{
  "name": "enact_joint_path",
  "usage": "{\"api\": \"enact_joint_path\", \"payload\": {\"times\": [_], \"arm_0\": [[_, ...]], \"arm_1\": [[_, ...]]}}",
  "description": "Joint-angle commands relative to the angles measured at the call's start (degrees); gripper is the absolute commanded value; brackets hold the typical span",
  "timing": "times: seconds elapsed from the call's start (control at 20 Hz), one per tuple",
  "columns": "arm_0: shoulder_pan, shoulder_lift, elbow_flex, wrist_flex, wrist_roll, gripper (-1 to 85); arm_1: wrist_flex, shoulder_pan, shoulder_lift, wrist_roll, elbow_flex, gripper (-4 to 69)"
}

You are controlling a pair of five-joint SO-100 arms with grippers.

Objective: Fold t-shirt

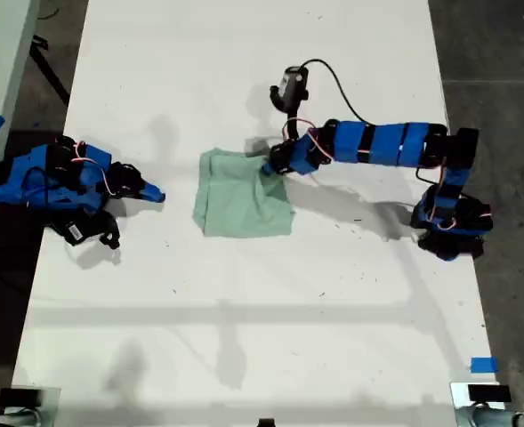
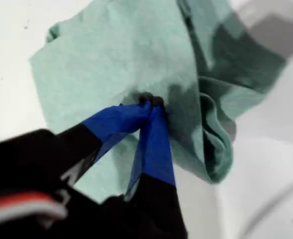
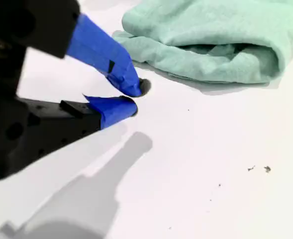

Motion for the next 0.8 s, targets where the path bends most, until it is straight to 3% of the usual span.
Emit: {"api": "enact_joint_path", "payload": {"times": [0.0,0.2,0.35,0.5,0.6,0.75], "arm_0": [[-0.2,0.2,-0.3,0.8,-0.6,6.5],[-0.3,0.2,-0.3,0.9,-0.6,8.5],[1.1,0.2,-0.3,0.6,-0.6,12.3],[1.5,0.2,-0.4,1.2,-0.6,12.0],[1.9,0.2,-0.4,1.2,-0.4,12.0],[3.0,0.2,-0.4,1.2,-0.4,12.0]], "arm_1": [[-3.6,8.4,-0.9,-4.9,-0.1,-1.3],[-3.0,14.8,-4.7,-6.8,-0.4,-1.3],[6.5,14.2,8.0,-6.9,-1.1,-1.3],[20.7,13.7,29.5,-4.7,1.5,-1.3],[28.5,13.4,45.2,-0.6,9.1,-1.3],[34.5,9.7,70.9,10.3,30.2,-1.3]]}}
